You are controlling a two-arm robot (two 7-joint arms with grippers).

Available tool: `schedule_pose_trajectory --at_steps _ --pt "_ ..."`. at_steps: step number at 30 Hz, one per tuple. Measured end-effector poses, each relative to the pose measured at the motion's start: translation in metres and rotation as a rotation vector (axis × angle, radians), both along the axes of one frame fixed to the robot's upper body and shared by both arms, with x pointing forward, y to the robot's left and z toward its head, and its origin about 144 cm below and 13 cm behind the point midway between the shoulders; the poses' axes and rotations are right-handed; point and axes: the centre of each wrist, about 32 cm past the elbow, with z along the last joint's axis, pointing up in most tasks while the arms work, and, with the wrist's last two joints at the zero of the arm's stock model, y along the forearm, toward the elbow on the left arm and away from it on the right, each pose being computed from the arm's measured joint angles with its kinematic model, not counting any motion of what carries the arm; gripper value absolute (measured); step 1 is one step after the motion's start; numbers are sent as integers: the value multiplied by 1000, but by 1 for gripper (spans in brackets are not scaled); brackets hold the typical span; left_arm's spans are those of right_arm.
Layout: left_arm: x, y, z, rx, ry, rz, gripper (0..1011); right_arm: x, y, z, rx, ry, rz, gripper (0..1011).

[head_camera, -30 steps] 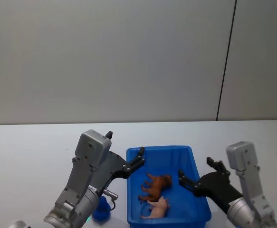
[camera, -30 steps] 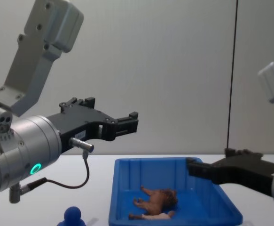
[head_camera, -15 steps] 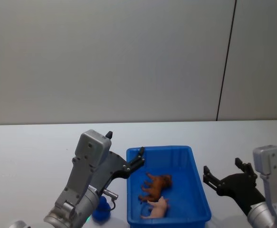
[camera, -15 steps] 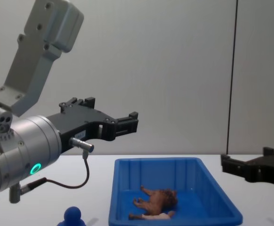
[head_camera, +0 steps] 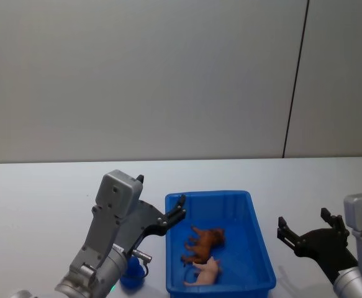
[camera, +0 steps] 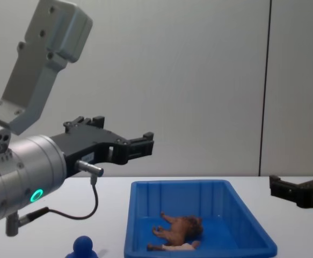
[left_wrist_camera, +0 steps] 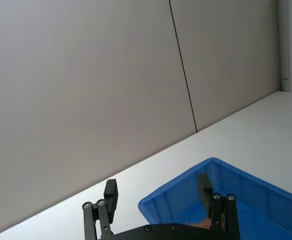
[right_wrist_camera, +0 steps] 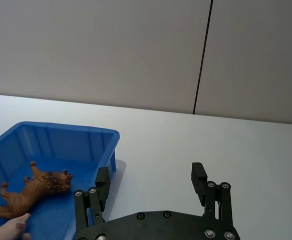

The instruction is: Pick up the two dolls from the table and place them into the box.

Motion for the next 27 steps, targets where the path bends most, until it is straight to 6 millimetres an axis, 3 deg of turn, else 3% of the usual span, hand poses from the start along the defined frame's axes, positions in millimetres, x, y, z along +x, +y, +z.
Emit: schedule_pose_trajectory --at_steps 27 --pt "-4 26 -11 -24 264 130 1001 -3 -3 0 1 -2 -24 1001"
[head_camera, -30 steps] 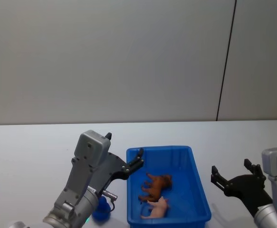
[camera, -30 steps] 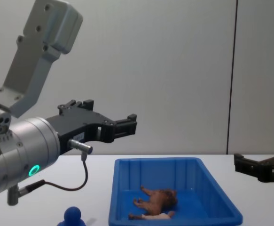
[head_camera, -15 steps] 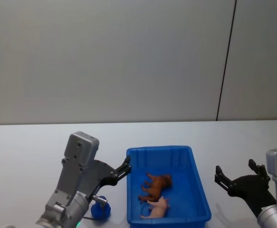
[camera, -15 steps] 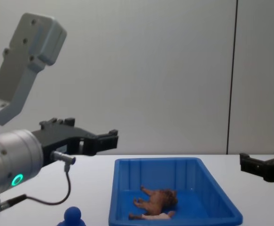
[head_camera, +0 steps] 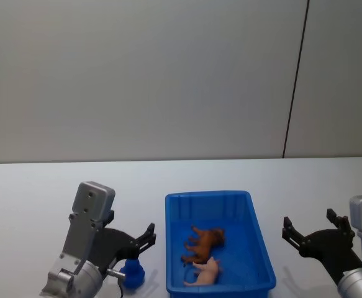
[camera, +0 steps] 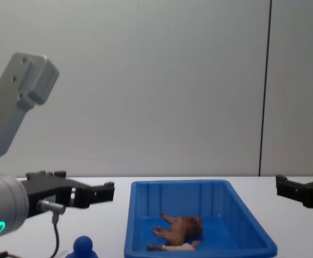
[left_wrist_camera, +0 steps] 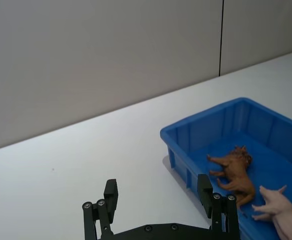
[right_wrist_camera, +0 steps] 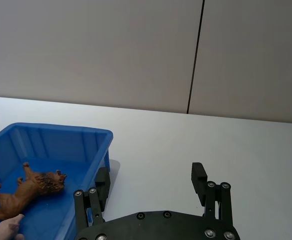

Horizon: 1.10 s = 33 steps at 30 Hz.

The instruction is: Pick up the two dolls from the table and place them into the box.

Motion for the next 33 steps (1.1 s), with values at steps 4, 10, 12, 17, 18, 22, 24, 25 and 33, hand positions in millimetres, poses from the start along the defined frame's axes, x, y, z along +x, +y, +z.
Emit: schedule_pose_trajectory --at_steps 4,10,12,17,18,22,24,25,33 --pt "1 3 -4 4 46 -3 1001 0 0 0 0 0 -1 1001" --pt "4 7 -9 15 107 -11 1001 0 0 0 0 0 -1 1001" --pt "5 8 -11 19 128 -15 1001 0 0 0 0 0 -2 1001" --pt "7 10 -15 28 160 -24 1001 0 0 0 0 0 -2 1001" --pt "8 10 -16 30 165 -25 1001 0 0 0 0 0 -2 1001" --pt "9 11 -18 37 189 -33 949 0 0 0 0 0 -2 1001" --pt "10 11 -20 40 198 -36 907 0 0 0 0 0 -2 1001" --pt "10 11 -20 42 202 -37 882 0 0 0 0 0 -2 1001" --pt "13 12 -25 57 237 -50 656 0 0 0 0 0 -2 1001"
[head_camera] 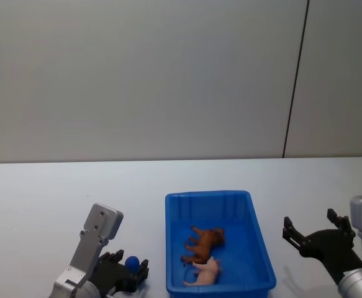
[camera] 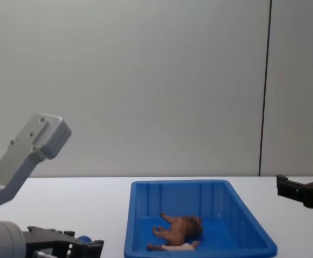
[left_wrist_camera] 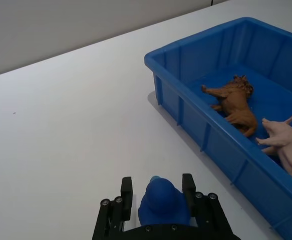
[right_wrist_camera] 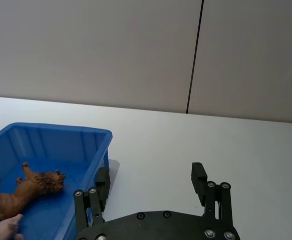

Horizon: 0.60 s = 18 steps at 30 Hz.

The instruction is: Pick up the two dolls from the table and place them into the box.

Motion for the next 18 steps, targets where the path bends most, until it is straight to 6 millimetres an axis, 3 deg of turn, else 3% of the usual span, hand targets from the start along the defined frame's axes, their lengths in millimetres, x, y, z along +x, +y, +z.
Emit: schedule_pose_trajectory --at_steps 10,18 --pt "0 0 -1 0 -6 -7 309 0 0 0 0 0 0 1001" --pt "-1 -2 6 -21 -64 -19 239 0 0 0 0 0 0 1001"
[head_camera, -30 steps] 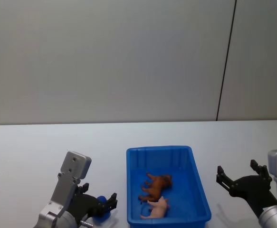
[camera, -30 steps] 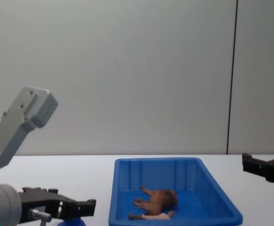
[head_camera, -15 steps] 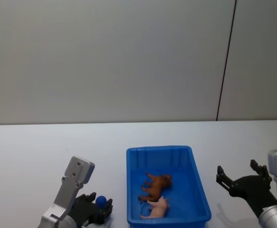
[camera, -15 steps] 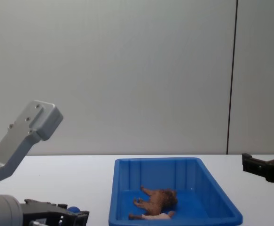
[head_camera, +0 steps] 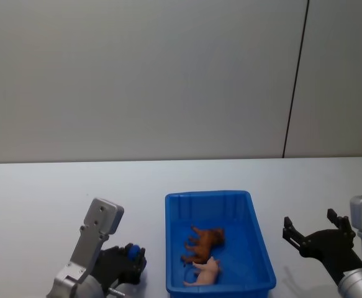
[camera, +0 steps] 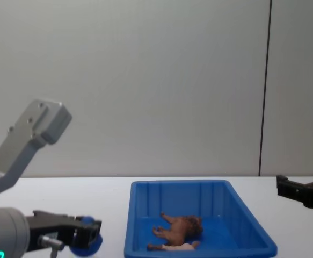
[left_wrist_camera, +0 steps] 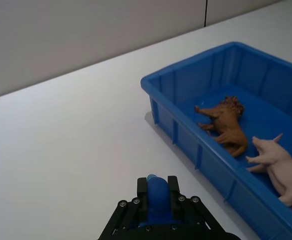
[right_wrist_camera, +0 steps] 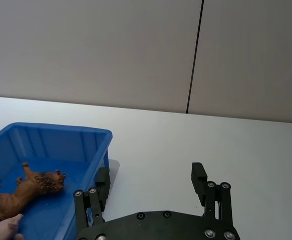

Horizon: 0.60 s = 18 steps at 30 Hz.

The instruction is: Pick up the two dolls from the table and place them into the box.

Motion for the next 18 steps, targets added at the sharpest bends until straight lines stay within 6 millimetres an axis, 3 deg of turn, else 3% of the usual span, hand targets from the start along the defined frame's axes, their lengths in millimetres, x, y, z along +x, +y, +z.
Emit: schedule_pose_trajectory --at_steps 18 --pt "1 -5 26 -79 -162 -102 144 0 0 0 0 0 0 1001"
